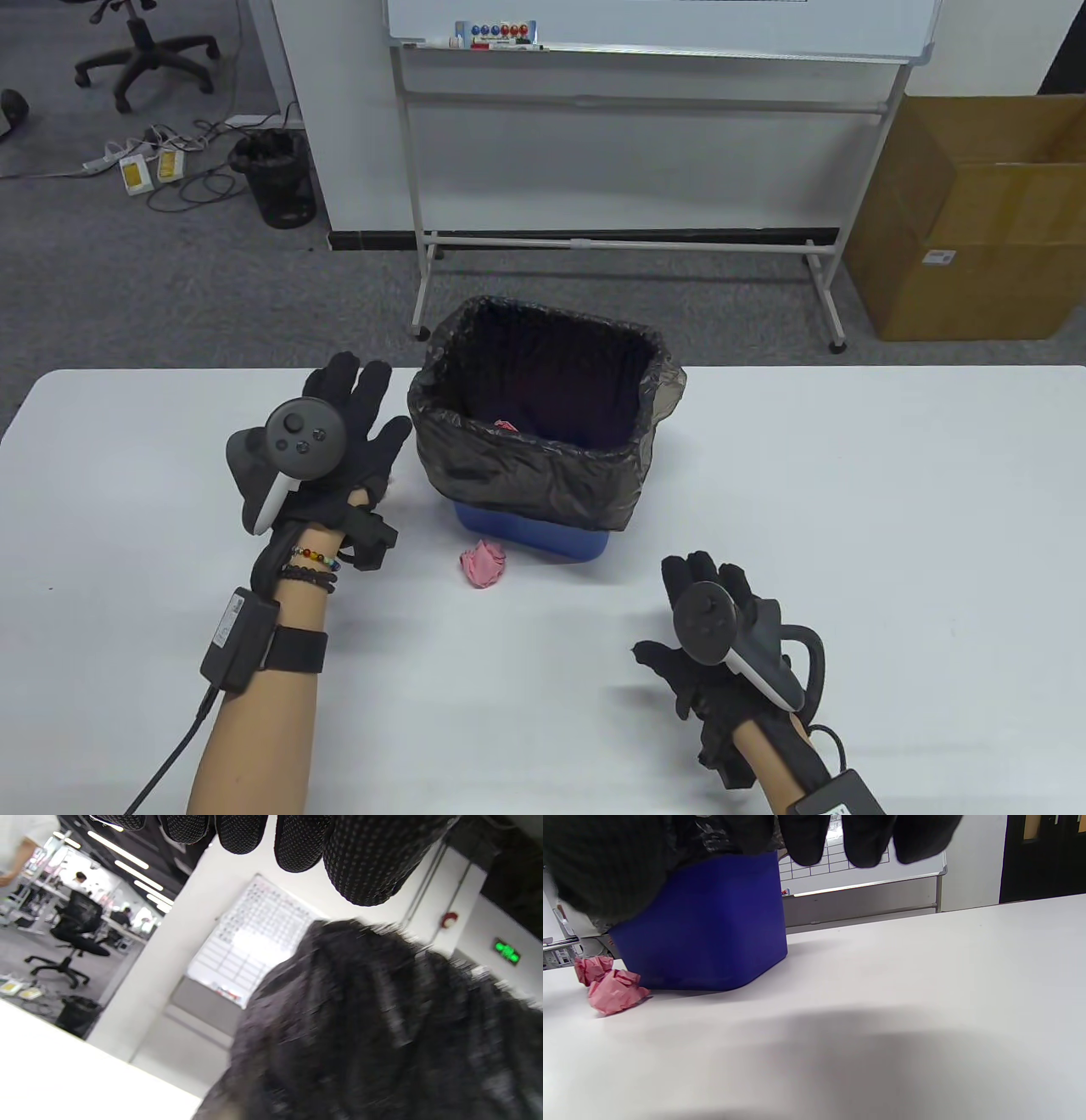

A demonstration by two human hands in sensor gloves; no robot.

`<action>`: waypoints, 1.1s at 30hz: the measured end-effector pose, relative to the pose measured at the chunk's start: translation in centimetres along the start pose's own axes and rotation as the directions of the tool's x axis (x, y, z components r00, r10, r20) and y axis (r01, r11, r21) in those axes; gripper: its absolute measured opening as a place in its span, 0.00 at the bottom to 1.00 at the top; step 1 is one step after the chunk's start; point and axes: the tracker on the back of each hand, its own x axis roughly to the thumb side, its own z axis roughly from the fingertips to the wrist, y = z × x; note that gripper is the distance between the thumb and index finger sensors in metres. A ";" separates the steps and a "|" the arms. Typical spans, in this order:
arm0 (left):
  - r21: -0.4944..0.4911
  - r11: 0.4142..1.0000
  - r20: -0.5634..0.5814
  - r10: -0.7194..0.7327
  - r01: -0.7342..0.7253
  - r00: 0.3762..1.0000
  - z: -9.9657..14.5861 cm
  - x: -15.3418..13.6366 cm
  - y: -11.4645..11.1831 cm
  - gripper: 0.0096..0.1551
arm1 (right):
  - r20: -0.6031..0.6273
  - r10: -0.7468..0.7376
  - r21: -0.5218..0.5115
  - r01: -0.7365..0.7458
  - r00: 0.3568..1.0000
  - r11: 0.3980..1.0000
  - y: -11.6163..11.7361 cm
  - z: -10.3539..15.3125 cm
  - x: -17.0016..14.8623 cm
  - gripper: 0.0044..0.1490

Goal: Toss crumpled papers into recycling bin

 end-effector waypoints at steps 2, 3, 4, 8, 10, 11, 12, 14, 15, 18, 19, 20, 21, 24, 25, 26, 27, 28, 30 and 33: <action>-0.010 1.000 -0.028 -0.007 0.007 1.000 -0.1 -1.0 -0.7 0.41 | 0.002 0.003 0.001 -0.003 1.000 1.000 0.0 0.0 0.1 0.64; -0.014 1.000 -0.043 -0.005 0.004 0.999 -0.3 -1.6 -1.3 0.41 | 0.003 0.005 0.002 -0.005 1.000 1.000 0.0 0.0 0.1 0.63; -0.033 0.999 -0.054 -0.012 0.010 0.998 -0.4 -2.2 -1.8 0.41 | 0.004 0.009 0.005 -0.009 1.000 1.000 0.1 0.0 0.2 0.63; -0.061 0.998 -0.095 -0.033 0.027 0.995 -0.9 -3.9 -3.5 0.41 | 0.004 0.012 0.006 -0.012 1.000 1.000 0.1 0.1 0.2 0.63; -0.074 0.997 -0.119 -0.043 0.034 0.992 -1.2 -4.7 -4.4 0.41 | 0.002 0.016 0.012 -0.016 1.000 1.000 0.2 0.0 0.2 0.64; -0.090 0.995 -0.128 -0.042 0.030 0.991 -1.4 -5.2 -4.9 0.41 | 0.002 0.018 0.015 -0.019 1.000 1.000 0.3 0.0 0.2 0.64; -0.101 0.994 -0.133 -0.045 0.032 0.990 -1.5 -5.5 -5.2 0.41 | 0.002 0.020 0.017 -0.020 1.000 1.000 0.3 0.0 0.2 0.63; -0.126 0.990 -0.150 -0.079 0.060 0.986 -1.9 -6.1 -6.1 0.41 | 0.003 0.030 0.027 -0.030 1.000 0.999 0.5 -0.1 0.3 0.64; -0.134 0.989 -0.156 -0.089 0.068 0.984 -2.0 -6.4 -6.4 0.41 | 0.002 0.032 0.029 -0.032 0.999 0.999 0.6 -0.2 0.3 0.64; -0.181 0.981 -0.180 -0.109 0.076 0.978 -2.6 -7.2 -7.7 0.42 | -0.002 0.037 0.036 -0.037 0.999 0.999 0.7 -0.3 0.3 0.64; -0.201 0.976 -0.188 -0.122 0.084 0.975 -2.8 -7.4 -8.2 0.42 | -0.004 0.038 0.038 -0.038 0.999 0.999 0.8 -0.4 0.3 0.64; -0.209 0.974 -0.192 -0.131 0.089 0.973 -2.9 -7.6 -8.5 0.42 | -0.005 0.038 0.039 -0.038 0.999 0.999 0.8 -0.4 0.3 0.64; -0.223 0.970 -0.196 -0.144 0.099 0.970 -3.2 -7.8 -9.1 0.42 | -0.007 0.040 0.041 -0.040 0.999 0.998 0.8 -0.4 0.3 0.64; -0.277 0.953 -0.207 -0.184 0.123 0.961 -3.5 -8.2 -10.5 0.43 | -0.009 0.040 0.041 -0.039 0.999 0.998 0.8 -0.4 0.3 0.64; -0.292 0.947 -0.208 -0.199 0.133 0.958 -3.7 -8.4 -11.1 0.43 | -0.009 0.039 0.039 -0.039 0.999 0.998 0.8 -0.4 0.3 0.64; -0.307 0.941 -0.213 -0.213 0.142 0.953 -3.8 -8.5 -11.6 0.43 | -0.008 0.039 0.038 -0.039 0.999 0.999 0.8 -0.4 0.3 0.64; -0.318 0.936 -0.217 -0.225 0.149 0.950 -3.8 -8.6 -12.0 0.43 | -0.007 0.039 0.038 -0.039 0.999 0.999 0.8 -0.4 0.3 0.64; -0.335 0.929 -0.218 -0.239 0.158 0.946 -3.9 -8.7 -12.5 0.43 | -0.006 0.039 0.037 -0.039 0.999 0.999 0.8 -0.4 0.2 0.64; -0.361 0.918 -0.226 -0.255 0.163 0.940 -4.0 -9.0 -13.5 0.44 | -0.005 0.040 0.036 -0.040 0.999 0.999 0.8 -0.4 0.2 0.64; -0.380 0.906 -0.225 -0.283 0.183 0.932 -3.9 -9.1 -14.6 0.43 | -0.005 0.036 0.034 -0.036 0.999 0.999 0.8 -0.4 0.2 0.64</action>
